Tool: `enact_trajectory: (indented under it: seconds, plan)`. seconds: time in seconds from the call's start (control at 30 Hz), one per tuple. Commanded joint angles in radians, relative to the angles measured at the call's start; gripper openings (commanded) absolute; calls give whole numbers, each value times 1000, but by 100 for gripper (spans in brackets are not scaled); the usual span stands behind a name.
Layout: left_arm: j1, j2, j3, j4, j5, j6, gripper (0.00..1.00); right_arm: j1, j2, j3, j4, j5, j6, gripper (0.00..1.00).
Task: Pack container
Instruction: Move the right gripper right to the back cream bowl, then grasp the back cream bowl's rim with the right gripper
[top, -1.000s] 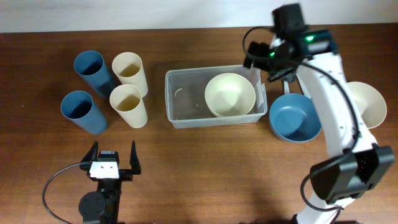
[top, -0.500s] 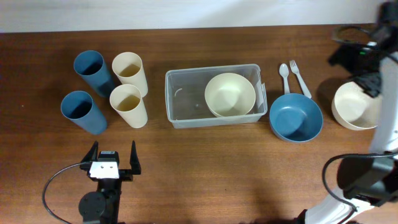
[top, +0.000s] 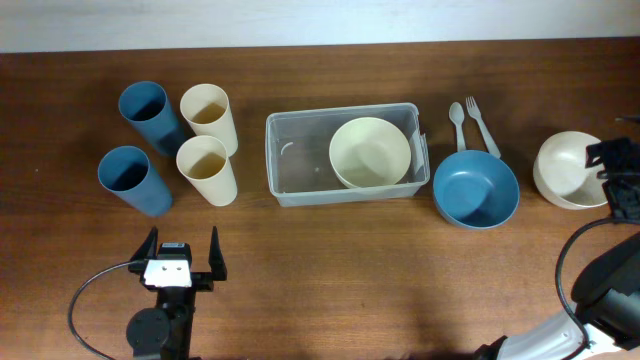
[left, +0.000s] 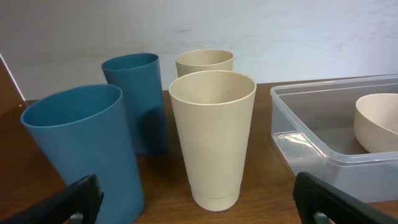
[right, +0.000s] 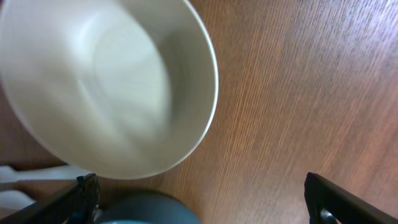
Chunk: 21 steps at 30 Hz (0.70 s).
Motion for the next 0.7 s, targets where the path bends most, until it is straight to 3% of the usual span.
enact_trajectory:
  seconds: [0.0, 0.23, 0.67]
  plan:
    - [3, -8, -6, 0, 11, 16, 100, -21, -12, -21, 30, -23, 31, 99]
    - [3, -8, -6, 0, 11, 16, 100, -47, -12, -89, 106, -19, 20, 99]
    - [3, -8, -6, 0, 11, 16, 100, -47, -12, -346, 415, -124, 6, 99]
